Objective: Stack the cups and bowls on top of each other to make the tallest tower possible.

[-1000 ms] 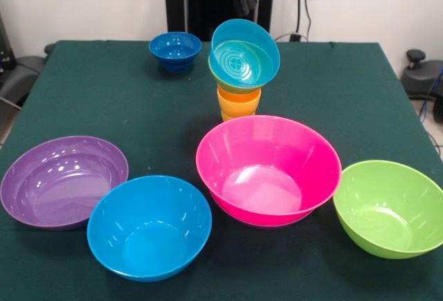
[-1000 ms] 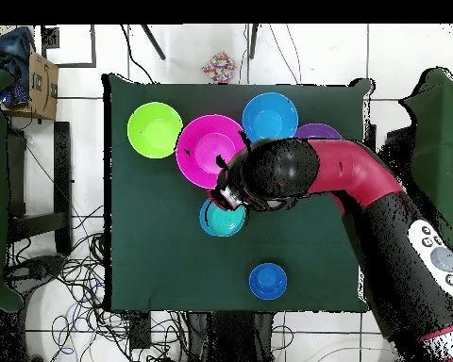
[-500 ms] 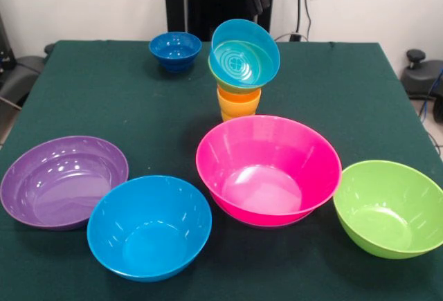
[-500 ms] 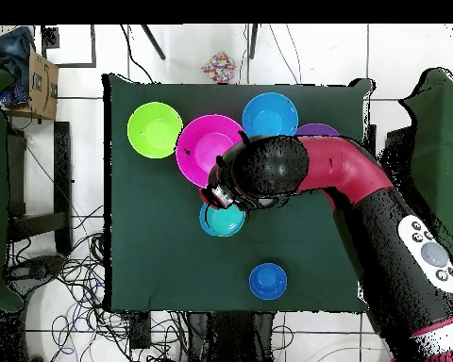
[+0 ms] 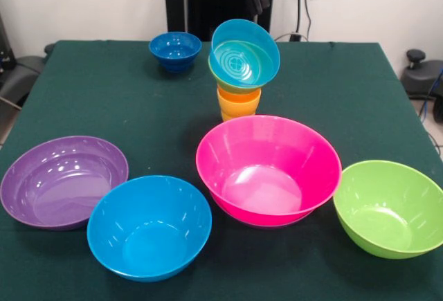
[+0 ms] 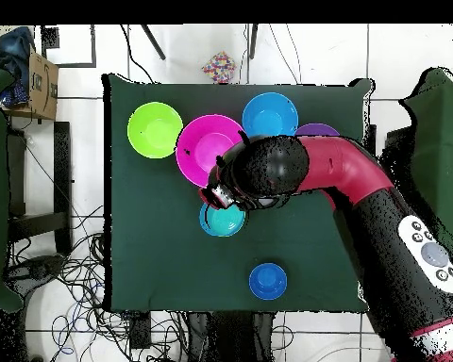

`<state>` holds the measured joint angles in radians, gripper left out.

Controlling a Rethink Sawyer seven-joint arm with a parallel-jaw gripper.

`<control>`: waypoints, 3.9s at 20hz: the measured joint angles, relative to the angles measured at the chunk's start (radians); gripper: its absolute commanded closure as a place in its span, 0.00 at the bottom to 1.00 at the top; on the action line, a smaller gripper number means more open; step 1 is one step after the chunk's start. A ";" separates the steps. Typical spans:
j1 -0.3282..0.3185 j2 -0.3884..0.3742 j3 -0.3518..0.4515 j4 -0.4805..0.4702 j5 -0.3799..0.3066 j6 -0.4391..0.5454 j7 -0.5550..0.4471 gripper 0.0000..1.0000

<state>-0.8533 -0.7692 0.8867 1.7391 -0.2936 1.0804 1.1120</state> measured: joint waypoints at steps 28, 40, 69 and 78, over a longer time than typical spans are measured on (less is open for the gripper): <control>-0.015 -0.018 0.000 0.046 -0.033 -0.125 0.000 1.00; -0.015 -0.050 -0.005 0.087 -0.079 -0.196 0.000 1.00; -0.042 -0.046 -0.054 0.159 -0.218 -0.316 0.000 1.00; -0.042 -0.040 -0.077 0.199 -0.224 -0.368 0.000 1.00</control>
<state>-0.8952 -0.8097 0.8094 1.9381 -0.5171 0.7128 1.1120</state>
